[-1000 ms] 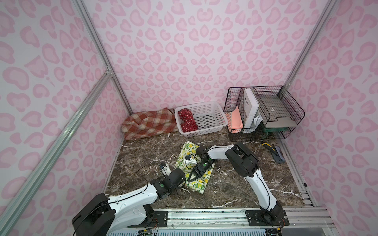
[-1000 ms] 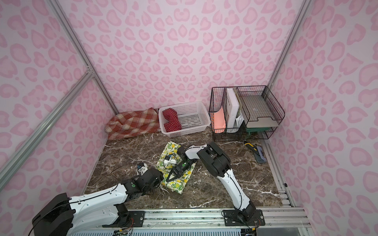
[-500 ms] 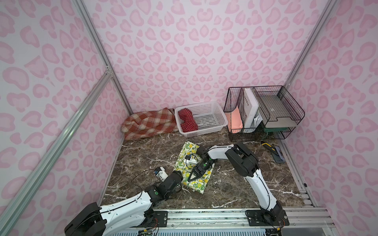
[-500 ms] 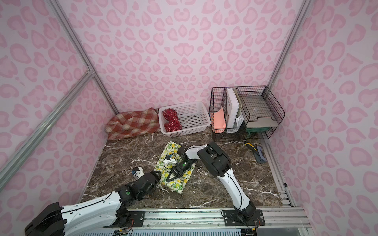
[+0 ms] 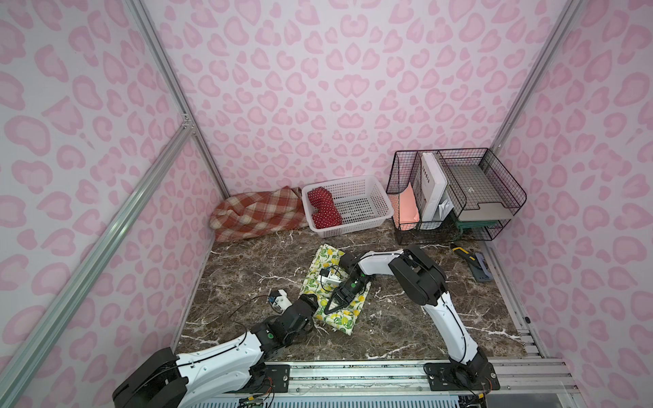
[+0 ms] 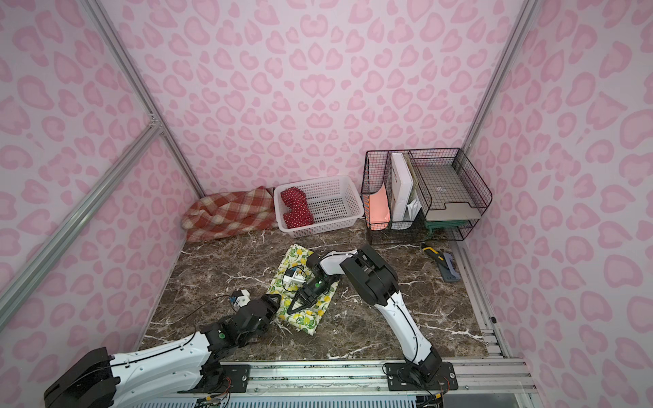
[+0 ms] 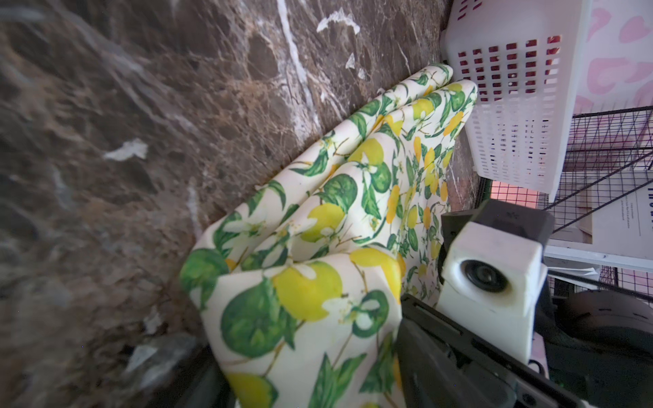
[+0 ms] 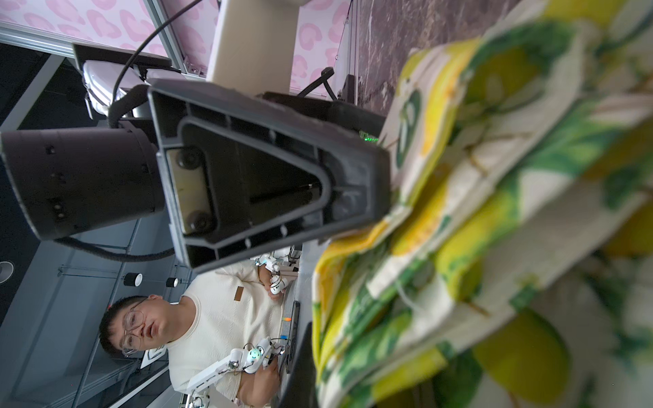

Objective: Roll up the skirts
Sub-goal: Roll the skirt at the center of the board.

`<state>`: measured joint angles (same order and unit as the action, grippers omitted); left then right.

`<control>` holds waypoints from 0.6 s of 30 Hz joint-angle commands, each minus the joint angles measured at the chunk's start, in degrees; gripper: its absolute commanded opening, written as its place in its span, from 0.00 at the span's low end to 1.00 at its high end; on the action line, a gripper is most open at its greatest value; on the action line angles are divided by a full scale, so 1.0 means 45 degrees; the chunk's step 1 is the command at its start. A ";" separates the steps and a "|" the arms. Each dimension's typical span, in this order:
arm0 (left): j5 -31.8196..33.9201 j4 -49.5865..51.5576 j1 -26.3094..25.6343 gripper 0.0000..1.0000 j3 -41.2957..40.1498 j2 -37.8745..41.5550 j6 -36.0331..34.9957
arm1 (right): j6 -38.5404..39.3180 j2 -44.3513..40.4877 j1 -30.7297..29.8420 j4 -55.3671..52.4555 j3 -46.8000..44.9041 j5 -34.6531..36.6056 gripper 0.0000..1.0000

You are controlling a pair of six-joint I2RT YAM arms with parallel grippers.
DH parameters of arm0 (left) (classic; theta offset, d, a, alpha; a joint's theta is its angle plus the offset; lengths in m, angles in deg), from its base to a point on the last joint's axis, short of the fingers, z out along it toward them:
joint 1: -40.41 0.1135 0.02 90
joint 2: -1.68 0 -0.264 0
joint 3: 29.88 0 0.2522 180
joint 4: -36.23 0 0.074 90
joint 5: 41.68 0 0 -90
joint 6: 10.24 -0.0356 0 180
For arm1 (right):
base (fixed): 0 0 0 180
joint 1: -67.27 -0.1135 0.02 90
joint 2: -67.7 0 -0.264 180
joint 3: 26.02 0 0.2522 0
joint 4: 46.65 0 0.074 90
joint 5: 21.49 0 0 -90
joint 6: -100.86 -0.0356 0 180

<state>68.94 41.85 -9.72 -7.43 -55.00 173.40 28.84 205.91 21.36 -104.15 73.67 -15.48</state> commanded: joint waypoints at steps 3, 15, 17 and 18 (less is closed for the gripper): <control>-0.1742 0.4186 -0.0032 0.56 0.0190 -0.1862 0.0363 | 0.0910 0.0481 -0.0007 0.1507 -0.0343 0.4412 0.00; 0.1280 0.8677 -0.0033 0.00 0.0829 0.1129 0.0379 | -0.0501 -0.0096 0.0045 0.2848 -0.1531 0.5557 0.14; 0.1374 0.8795 -0.0032 0.00 0.0658 0.1709 0.0237 | -0.1608 -0.0640 0.0186 0.3910 -0.2452 0.6420 0.26; 0.1312 0.8885 -0.0028 0.00 0.0616 0.1879 0.0300 | -0.1947 -0.0964 0.0255 0.4310 -0.2837 0.6588 0.30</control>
<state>68.30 61.39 -10.18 -3.82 -48.31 176.14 24.60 200.95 21.51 -91.02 65.65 -12.72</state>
